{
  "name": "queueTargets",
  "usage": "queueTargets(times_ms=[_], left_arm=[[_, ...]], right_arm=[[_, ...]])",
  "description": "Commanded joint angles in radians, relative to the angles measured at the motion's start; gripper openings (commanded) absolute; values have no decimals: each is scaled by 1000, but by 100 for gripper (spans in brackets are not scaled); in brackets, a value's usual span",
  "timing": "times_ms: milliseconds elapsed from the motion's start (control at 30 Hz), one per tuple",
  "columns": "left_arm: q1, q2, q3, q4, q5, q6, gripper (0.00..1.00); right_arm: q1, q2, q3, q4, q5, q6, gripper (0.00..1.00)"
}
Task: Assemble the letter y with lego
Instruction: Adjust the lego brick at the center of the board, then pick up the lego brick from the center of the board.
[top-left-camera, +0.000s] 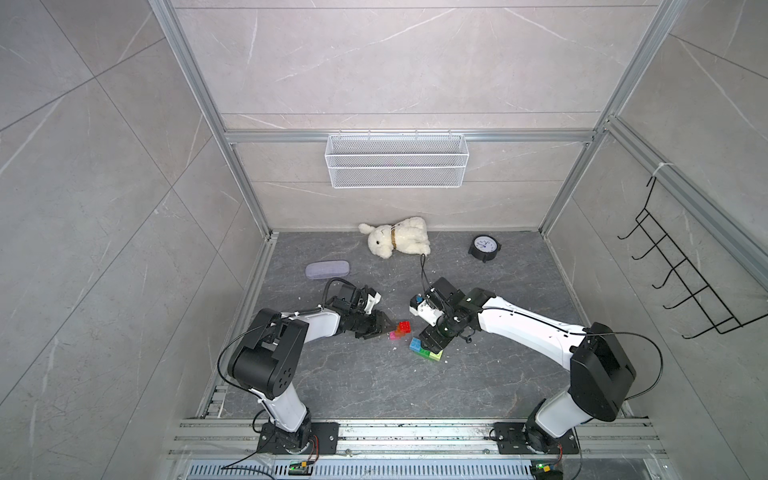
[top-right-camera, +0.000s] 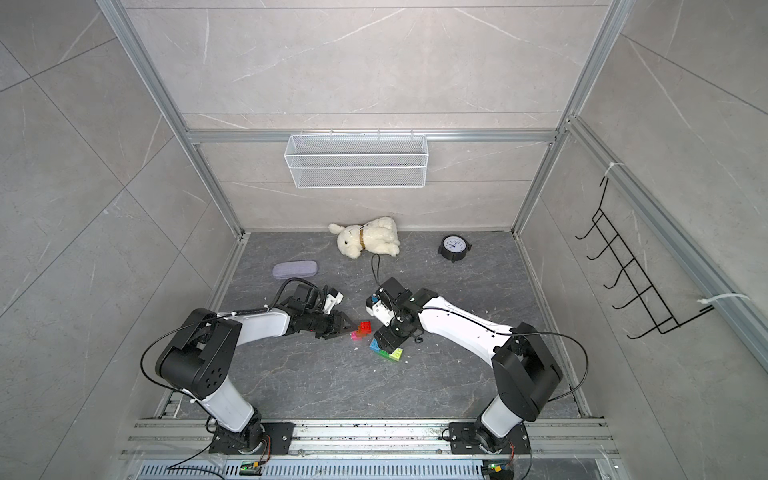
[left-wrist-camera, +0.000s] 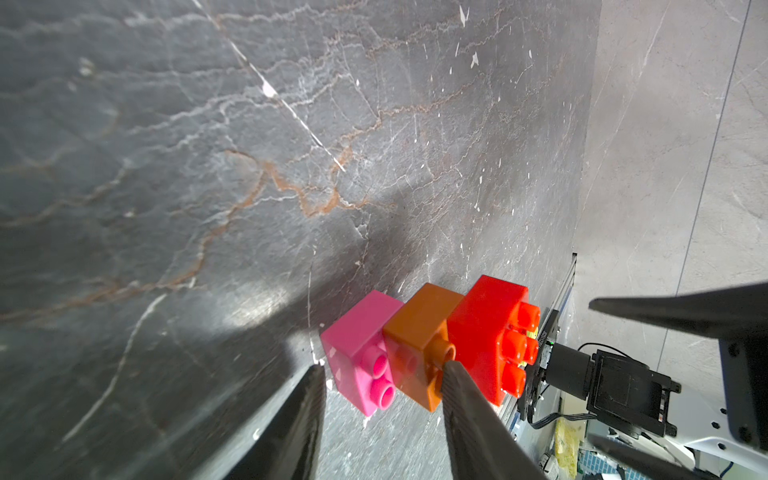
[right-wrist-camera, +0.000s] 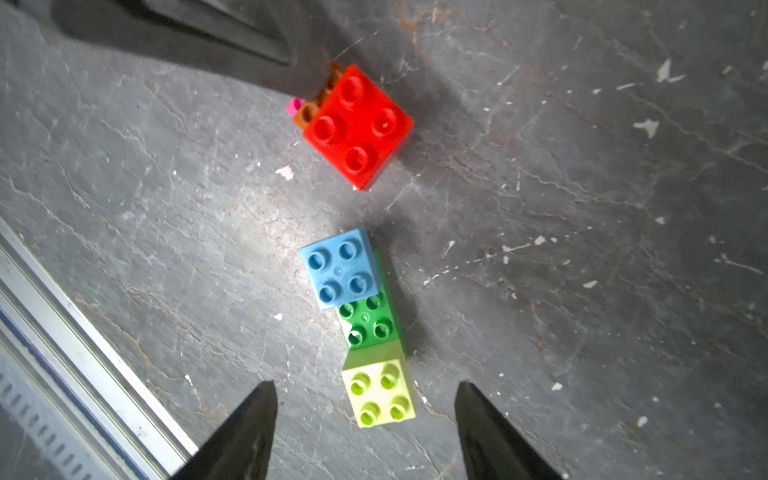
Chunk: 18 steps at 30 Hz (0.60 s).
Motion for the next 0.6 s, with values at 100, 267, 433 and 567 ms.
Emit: queueTargets(times_ms=[100, 267, 433, 567], left_arm=[[12, 34, -20, -118, -116, 2, 48], [12, 30, -21, -118, -116, 3, 48], [13, 31, -20, -118, -115, 2, 48], [12, 28, -20, -121, -117, 3, 48]], right_arm=[[55, 64, 27, -51, 88, -93, 68], [77, 111, 40, -35, 127, -108, 66], [86, 146, 52, -15, 143, -127, 63], [93, 166, 58, 1, 155, -136, 63]])
